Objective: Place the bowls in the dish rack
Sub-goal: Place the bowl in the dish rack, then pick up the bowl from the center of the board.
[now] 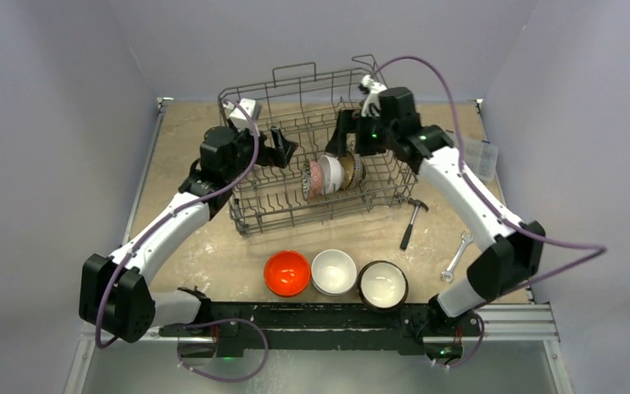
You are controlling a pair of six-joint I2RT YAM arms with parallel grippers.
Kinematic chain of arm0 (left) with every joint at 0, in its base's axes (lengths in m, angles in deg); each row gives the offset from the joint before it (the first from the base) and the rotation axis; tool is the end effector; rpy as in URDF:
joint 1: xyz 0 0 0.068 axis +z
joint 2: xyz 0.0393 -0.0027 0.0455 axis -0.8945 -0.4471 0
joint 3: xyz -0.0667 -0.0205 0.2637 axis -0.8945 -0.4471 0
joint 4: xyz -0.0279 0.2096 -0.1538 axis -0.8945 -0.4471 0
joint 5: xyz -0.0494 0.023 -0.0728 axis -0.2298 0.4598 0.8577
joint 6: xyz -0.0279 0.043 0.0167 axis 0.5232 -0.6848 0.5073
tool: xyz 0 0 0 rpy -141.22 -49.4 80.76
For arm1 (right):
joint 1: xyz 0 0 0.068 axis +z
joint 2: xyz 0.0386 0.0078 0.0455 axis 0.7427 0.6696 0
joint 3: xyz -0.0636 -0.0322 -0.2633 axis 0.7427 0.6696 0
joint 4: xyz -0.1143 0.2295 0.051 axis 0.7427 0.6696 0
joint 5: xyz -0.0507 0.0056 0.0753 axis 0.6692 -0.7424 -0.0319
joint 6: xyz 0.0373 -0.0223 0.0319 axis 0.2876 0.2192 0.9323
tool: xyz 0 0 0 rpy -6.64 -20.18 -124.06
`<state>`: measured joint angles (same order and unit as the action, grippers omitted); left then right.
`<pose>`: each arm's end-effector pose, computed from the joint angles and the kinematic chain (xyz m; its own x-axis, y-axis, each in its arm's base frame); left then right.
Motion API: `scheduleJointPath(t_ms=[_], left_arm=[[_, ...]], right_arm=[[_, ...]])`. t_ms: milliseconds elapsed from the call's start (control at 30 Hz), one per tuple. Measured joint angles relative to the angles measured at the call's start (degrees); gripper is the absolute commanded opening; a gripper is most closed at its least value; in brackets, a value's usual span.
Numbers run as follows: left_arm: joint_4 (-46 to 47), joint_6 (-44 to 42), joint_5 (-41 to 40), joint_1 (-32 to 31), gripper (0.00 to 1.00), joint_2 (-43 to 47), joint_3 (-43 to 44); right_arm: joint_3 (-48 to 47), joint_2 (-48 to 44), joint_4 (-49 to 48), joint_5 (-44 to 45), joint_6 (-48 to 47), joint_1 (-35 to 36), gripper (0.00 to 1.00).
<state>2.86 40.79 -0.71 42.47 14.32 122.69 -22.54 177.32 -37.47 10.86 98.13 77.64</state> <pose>0.2806 -0.1133 0.3249 -0.2946 -0.2161 -0.9309 0.4211 0.8451 -0.3294 0.3156 0.1871 0.3834 -0.6143 0.0467 -0.7877 -0.4348 0.8129 0.3874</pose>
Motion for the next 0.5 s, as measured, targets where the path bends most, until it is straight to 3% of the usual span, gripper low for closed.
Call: scheduleJointPath(t_ms=[300, 500], left_arm=[[-10.34, 5.77, 2.45, -13.07, 0.95, 3.43, 3.28], [-17.44, 10.19, 2.27, -19.65, 0.86, 11.26, 1.92]], right_arm=[[15.78, -12.04, -8.28, -16.09, 2.56, -14.14, 0.95], [21.11, -14.12, -11.74, -21.62, 3.50, -16.63, 0.95]])
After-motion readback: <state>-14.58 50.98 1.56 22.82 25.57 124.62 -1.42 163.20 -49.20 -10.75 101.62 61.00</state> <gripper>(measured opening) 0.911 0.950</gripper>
